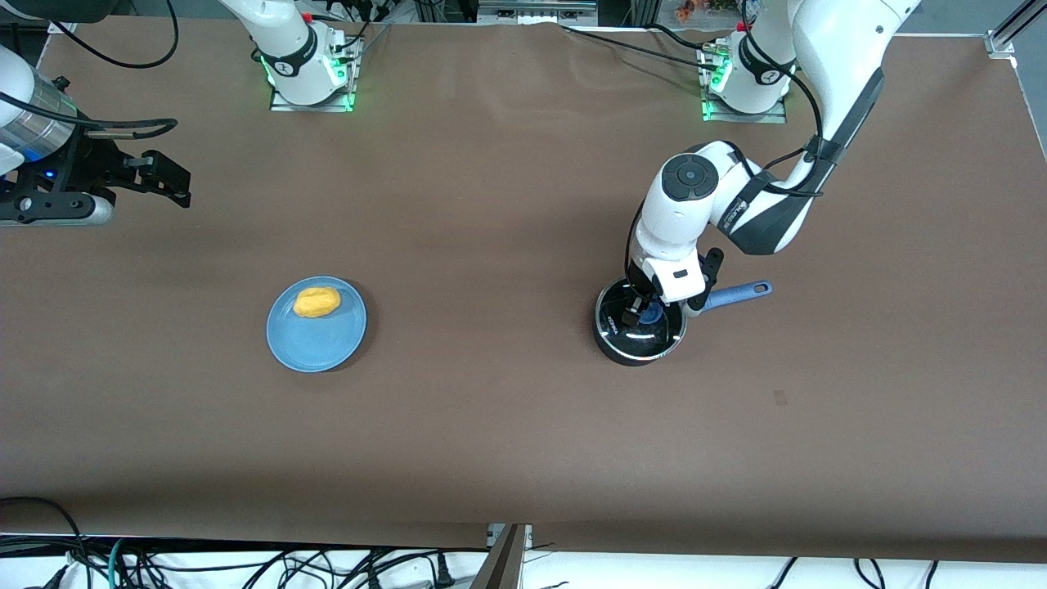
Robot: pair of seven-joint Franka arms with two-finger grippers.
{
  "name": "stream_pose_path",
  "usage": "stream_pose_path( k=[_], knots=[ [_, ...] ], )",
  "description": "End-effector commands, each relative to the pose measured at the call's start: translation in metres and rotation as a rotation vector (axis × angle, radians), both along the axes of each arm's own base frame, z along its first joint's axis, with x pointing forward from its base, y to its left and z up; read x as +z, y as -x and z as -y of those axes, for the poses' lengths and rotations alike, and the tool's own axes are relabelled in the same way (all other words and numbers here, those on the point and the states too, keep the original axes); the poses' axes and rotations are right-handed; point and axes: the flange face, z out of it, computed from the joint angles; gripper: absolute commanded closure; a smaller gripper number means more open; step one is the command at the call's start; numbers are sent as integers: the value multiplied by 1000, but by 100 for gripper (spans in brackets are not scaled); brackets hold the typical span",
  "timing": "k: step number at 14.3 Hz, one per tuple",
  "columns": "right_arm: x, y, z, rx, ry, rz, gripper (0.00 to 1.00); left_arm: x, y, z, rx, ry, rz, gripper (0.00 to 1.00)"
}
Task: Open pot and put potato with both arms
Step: 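Lower the left gripper and close it on the blue lid knob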
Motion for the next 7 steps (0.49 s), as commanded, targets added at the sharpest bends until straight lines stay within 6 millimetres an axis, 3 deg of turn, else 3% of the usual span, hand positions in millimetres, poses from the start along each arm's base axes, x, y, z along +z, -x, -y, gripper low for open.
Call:
stream_pose_path(
  k=[1, 6, 7],
  knots=[
    [2, 2, -1, -12, 13, 7, 0, -4, -2, -1, -1, -16, 9, 43],
    [2, 2, -1, -12, 13, 7, 0, -4, -3, -2, 1, -16, 9, 67],
    [2, 2, -1, -12, 13, 5, 0, -4, -3, -1, -1, -16, 9, 67]
  ],
)
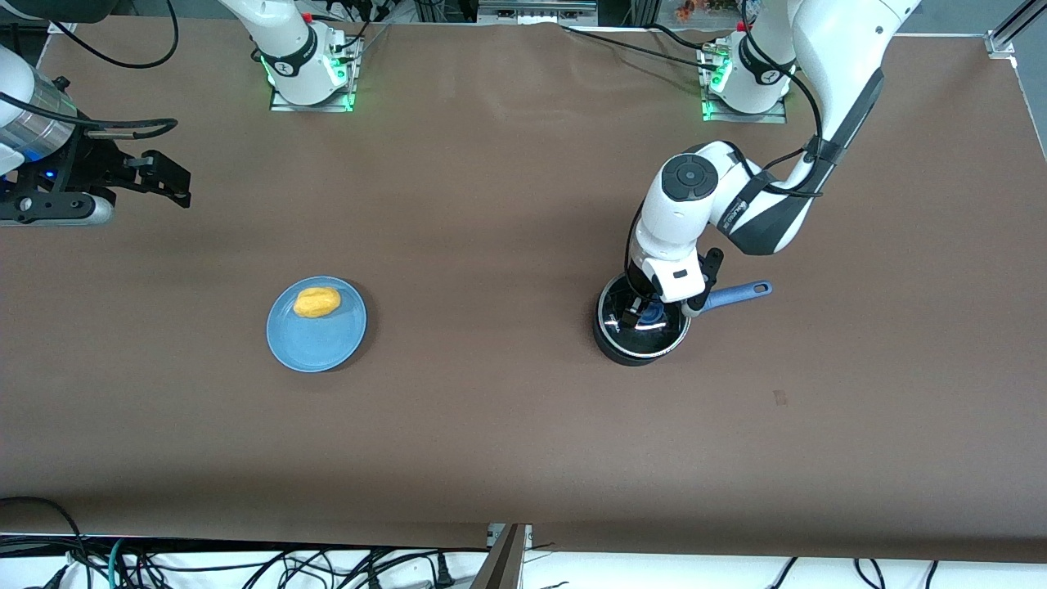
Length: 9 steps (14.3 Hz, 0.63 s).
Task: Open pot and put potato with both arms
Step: 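Lower the left gripper and close it on the blue lid knob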
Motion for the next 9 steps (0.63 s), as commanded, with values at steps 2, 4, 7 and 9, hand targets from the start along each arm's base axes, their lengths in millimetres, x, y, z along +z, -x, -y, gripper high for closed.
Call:
stream_pose_path(
  k=[2, 4, 7, 9],
  knots=[
    [2, 2, -1, -12, 13, 7, 0, -1, -4, -3, 4, -16, 11, 67],
    [2, 2, -1, -12, 13, 7, 0, 5, -9, -3, 5, -13, 20, 67],
    [2, 2, -1, -12, 13, 7, 0, 12, -12, -3, 9, -20, 23, 72],
    [3, 2, -1, -12, 12, 8, 0, 18, -12, -4, 7, -26, 30, 72]
  ],
)
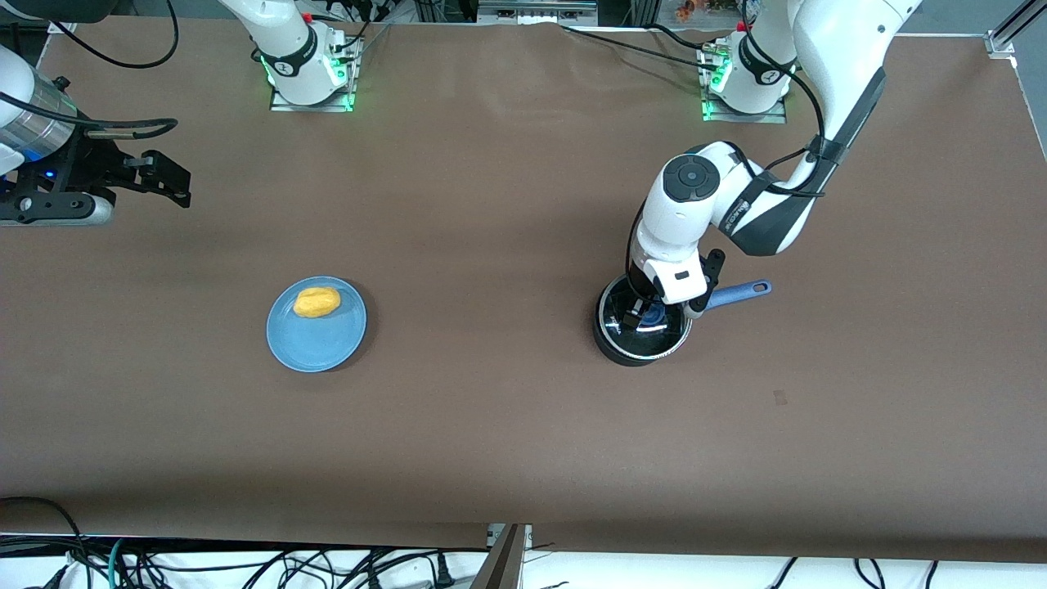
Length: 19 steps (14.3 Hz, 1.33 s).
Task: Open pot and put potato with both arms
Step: 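Lower the left gripper and close it on the blue lid knob, then lift the glass lid with the left gripper while the right gripper reaches the potato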
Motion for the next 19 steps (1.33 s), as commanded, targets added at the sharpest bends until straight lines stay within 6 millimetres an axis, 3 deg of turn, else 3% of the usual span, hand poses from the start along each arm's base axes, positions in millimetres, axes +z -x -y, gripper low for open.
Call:
stream_pose_path(
  k=[1, 8, 11, 13, 15, 17, 18, 19],
  knots=[
    [2, 2, -1, -12, 13, 7, 0, 18, -8, -4, 1, -26, 31, 74],
    [3, 2, -1, -11, 14, 8, 0, 70, -32, -12, -21, -72, -34, 77],
    [2, 4, -7, -4, 7, 0, 0, 116, -53, -26, -63, -45, -95, 77],
    [-1, 2, -10, -1, -5, -9, 0, 144, -67, -48, -74, -27, -119, 77],
    [-8, 3, -33, 54, -6, -18, 0, 175, -78, -71, -101, -7, -140, 77],
    [-40, -6, -69, 124, 30, -62, 0, 204, -83, -97, -133, -6, -153, 77],
    [-68, -11, -88, 162, 51, -117, 0, 215, -85, -117, -148, 5, -161, 77],
    [-73, -12, -94, 170, 45, -120, 0, 228, -84, -134, -175, 15, -161, 77]
  ],
)
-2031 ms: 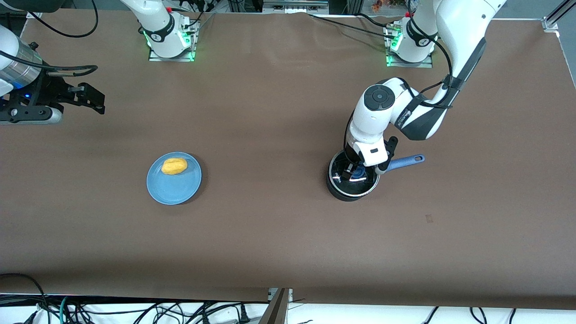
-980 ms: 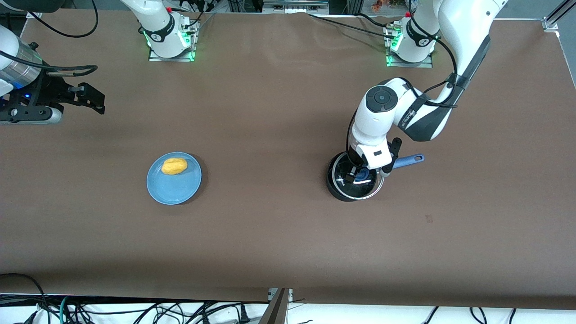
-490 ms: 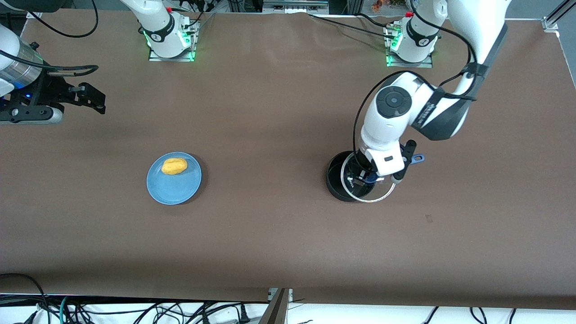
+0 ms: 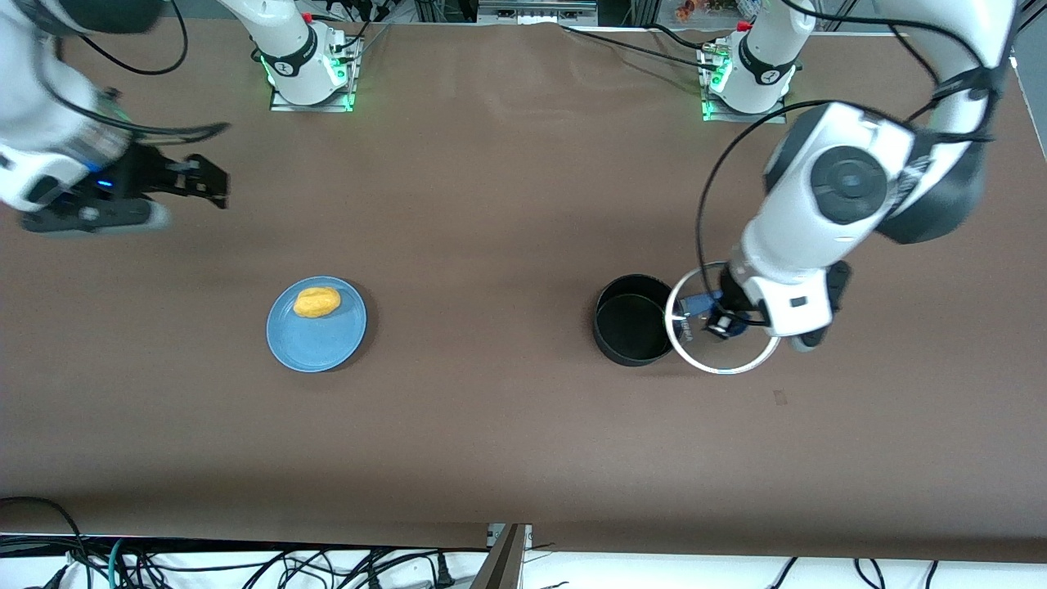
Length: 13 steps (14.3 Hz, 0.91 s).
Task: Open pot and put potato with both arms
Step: 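Lift the glass lid with the left gripper while the right gripper reaches the potato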
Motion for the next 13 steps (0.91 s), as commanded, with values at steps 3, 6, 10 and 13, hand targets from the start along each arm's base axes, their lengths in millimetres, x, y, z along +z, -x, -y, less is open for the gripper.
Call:
stream_pose_path(
  k=[3, 6, 10, 13],
  knots=[
    [-33, 0, -73, 93, 19, -8, 0, 63, 10, -88, -134, 41, -35, 77],
    [-63, -13, -83, -39, -23, -20, 0, 81, 18, -138, -213, 43, -61, 77],
    [-129, -31, -73, -92, -38, -57, 0, 110, 22, -192, -340, 37, -65, 77],
    [-179, -36, -27, -179, -24, -51, 0, 111, 21, -230, -416, 23, -64, 77]
  ],
)
